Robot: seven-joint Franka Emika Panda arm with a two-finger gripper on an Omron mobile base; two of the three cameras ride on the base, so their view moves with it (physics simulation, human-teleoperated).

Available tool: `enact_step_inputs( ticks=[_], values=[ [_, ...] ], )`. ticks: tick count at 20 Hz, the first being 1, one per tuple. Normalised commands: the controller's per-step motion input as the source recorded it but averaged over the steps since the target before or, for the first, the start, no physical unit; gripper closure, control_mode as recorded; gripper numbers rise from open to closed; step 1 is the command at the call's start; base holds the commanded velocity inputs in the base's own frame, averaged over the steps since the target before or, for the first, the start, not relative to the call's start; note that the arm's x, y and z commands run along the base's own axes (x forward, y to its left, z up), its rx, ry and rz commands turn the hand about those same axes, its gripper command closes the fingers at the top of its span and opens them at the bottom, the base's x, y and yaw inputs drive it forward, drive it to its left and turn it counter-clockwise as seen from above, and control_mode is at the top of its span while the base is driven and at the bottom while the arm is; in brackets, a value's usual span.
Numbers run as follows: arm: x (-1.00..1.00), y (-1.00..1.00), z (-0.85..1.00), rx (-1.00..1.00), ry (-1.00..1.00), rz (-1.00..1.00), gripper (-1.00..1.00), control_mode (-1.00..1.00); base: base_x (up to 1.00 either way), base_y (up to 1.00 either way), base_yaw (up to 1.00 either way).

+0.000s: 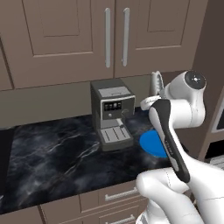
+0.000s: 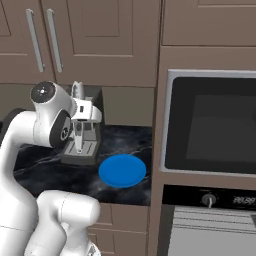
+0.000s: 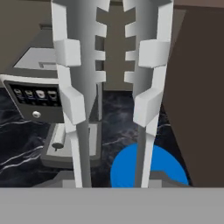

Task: Pick up the tongs from the counter and place them near the plate next to the oven.

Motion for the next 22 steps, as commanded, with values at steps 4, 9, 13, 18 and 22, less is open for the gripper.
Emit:
enact_step_inputs(
  ticks=[4, 9, 13, 18, 22],
  values=[
    [0.01, 0.0, -0.07, 0.0, 0.0, 0.0, 1.0, -1.0, 0.09, -0.03, 0.0],
    [-0.11, 0.0, -0.51, 0.0, -0.08, 0.14, 1.0, -1.0, 0.0, 0.0, 0.0],
    [-0.33, 0.07, -0.46, -0.08, -0.01, 0.32, 1.0, -1.0, 0.0, 0.0, 0.0],
    [-0.23, 0.45, -0.37, -0.26, 0.01, 0.43, 1.0, -1.0, 0.0, 0.0, 0.0],
    [-0.01, 0.72, -0.23, -0.42, 0.14, 0.42, 1.0, -1.0, 0.0, 0.0, 0.0]
  ],
)
